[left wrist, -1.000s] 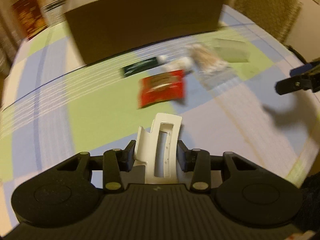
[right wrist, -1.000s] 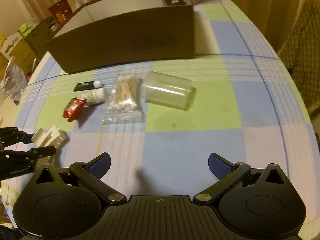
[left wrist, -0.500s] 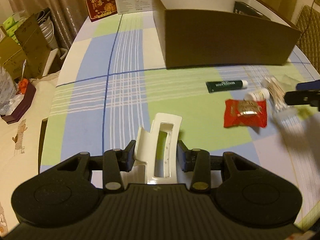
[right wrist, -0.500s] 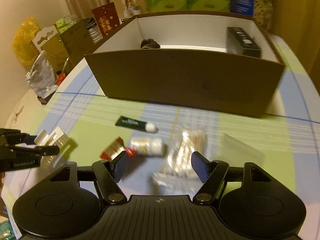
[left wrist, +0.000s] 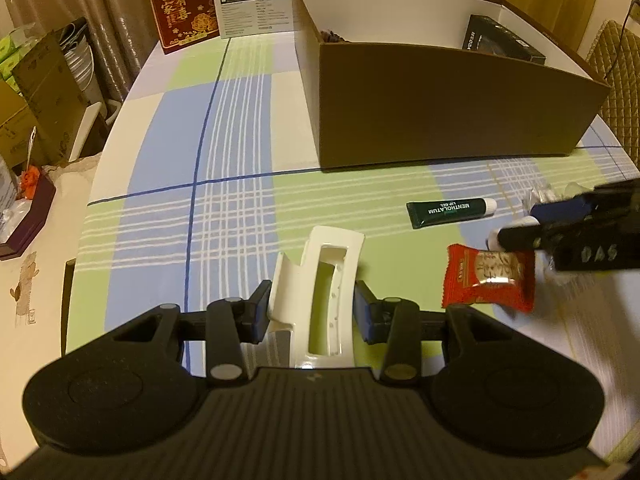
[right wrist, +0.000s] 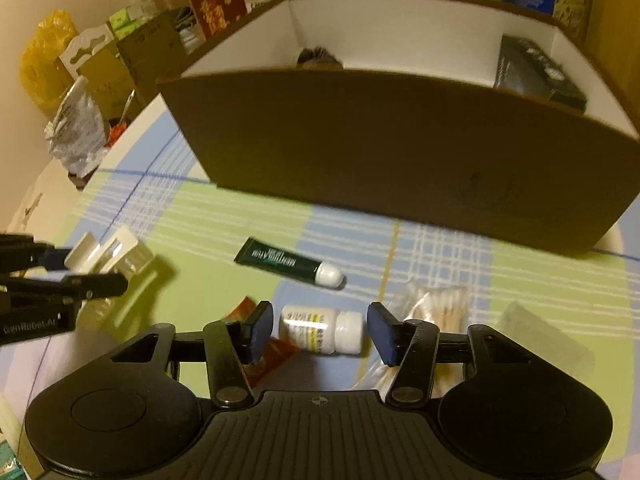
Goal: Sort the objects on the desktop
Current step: 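Grasp the white hair clip with the left tool while the right tool grasps the white pill bottle, then carry the hair clip and pill bottle into the cardboard box while both tools open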
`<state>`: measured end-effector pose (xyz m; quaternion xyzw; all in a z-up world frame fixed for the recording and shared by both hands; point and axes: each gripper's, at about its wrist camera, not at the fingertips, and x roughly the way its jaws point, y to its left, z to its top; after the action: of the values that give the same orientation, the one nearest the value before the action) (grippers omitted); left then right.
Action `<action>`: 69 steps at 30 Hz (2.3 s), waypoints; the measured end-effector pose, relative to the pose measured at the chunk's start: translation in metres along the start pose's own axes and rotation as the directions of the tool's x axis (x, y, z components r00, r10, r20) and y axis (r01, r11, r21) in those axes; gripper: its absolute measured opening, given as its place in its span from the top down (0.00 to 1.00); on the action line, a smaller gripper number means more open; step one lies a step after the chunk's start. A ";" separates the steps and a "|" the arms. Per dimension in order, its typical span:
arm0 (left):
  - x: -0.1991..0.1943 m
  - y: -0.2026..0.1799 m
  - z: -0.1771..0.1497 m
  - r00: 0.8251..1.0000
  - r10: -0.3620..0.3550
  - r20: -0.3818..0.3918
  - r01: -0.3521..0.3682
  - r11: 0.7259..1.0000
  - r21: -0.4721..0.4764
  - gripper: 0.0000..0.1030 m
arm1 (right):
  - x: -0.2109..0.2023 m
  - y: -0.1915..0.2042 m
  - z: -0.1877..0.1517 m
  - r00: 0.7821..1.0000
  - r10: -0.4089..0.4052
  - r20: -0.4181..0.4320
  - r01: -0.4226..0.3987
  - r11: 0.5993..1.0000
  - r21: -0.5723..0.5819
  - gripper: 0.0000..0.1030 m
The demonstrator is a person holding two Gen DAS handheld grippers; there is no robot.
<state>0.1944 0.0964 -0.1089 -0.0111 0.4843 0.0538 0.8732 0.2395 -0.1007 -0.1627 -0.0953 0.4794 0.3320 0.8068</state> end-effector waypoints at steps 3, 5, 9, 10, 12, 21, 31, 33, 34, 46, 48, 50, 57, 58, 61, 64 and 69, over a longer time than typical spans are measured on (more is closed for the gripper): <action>0.003 -0.001 0.000 1.000 -0.008 -0.008 0.008 1.000 0.006 0.64 | 0.009 0.004 -0.007 1.000 -0.024 -0.014 0.024 1.000 -0.019 0.57; 0.003 -0.003 0.001 1.000 -0.012 -0.012 0.012 1.000 0.009 0.64 | 0.009 0.005 -0.010 1.000 -0.028 -0.005 0.027 0.999 -0.035 0.57; 0.005 -0.005 0.002 1.000 -0.016 -0.019 0.016 1.000 0.017 0.64 | 0.008 0.003 -0.010 1.000 -0.025 -0.006 0.025 0.999 -0.028 0.57; 0.004 -0.006 0.003 1.000 -0.016 -0.018 0.017 1.000 0.019 0.64 | 0.007 0.003 -0.009 1.000 -0.023 -0.002 0.023 0.999 -0.026 0.57; 0.003 -0.007 0.005 1.000 -0.021 -0.015 0.021 1.000 0.022 0.64 | 0.001 0.002 -0.008 1.000 -0.016 0.009 0.016 1.000 -0.021 0.57; -0.019 -0.014 0.016 0.999 -0.036 0.025 0.035 0.999 0.031 0.64 | -0.030 -0.004 -0.002 0.999 0.018 0.037 -0.018 1.000 -0.010 0.57; -0.045 -0.030 0.031 0.994 -0.064 0.089 0.059 0.997 0.057 0.64 | -0.063 -0.005 0.006 0.997 0.019 0.079 -0.017 1.000 -0.026 0.57; -0.050 -0.034 0.033 0.993 -0.067 0.101 0.061 0.996 0.062 0.64 | -0.068 -0.005 0.007 0.995 0.022 0.093 -0.020 0.999 -0.031 0.57; -0.052 -0.036 0.034 0.992 -0.070 0.105 0.064 0.996 0.064 0.64 | -0.070 -0.004 0.008 0.995 0.024 0.097 -0.021 0.999 -0.035 0.57; -0.071 -0.054 0.066 0.979 -0.093 0.181 0.078 0.993 0.090 0.64 | -0.099 -0.015 0.030 0.983 0.032 0.183 -0.020 0.998 -0.068 0.57; -0.073 -0.057 0.075 0.976 -0.096 0.196 0.079 0.992 0.093 0.64 | -0.103 -0.018 0.037 0.980 0.033 0.197 -0.019 0.997 -0.074 0.57; -0.074 -0.060 0.084 0.972 -0.102 0.210 0.083 0.992 0.095 0.64 | -0.104 -0.022 0.044 0.978 0.034 0.208 -0.017 0.997 -0.082 0.57; -0.068 -0.068 0.124 0.964 -0.122 0.237 0.101 0.990 0.101 0.64 | -0.100 -0.039 0.078 0.973 0.027 0.230 -0.004 0.995 -0.101 0.57; -0.066 -0.069 0.130 0.963 -0.126 0.239 0.104 0.989 0.102 0.64 | -0.098 -0.042 0.084 0.972 0.025 0.232 -0.001 0.994 -0.105 0.57; -0.057 -0.069 0.149 0.963 -0.133 0.236 0.113 0.989 0.098 0.64 | -0.093 -0.049 0.099 0.971 0.018 0.240 0.014 0.991 -0.132 0.57; -0.044 -0.071 0.168 0.965 -0.138 0.224 0.120 0.989 0.091 0.64 | -0.084 -0.059 0.115 0.971 0.008 0.238 0.027 0.989 -0.143 0.57; -0.019 -0.075 0.202 0.970 -0.137 0.202 0.121 0.988 0.092 0.64 | -0.062 -0.079 0.142 0.976 -0.002 0.217 0.030 0.991 -0.127 0.57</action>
<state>0.3626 0.0343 0.0116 -0.0027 0.3906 -0.0214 0.9203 0.3704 -0.1216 -0.0493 -0.1148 0.3654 0.3641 0.8489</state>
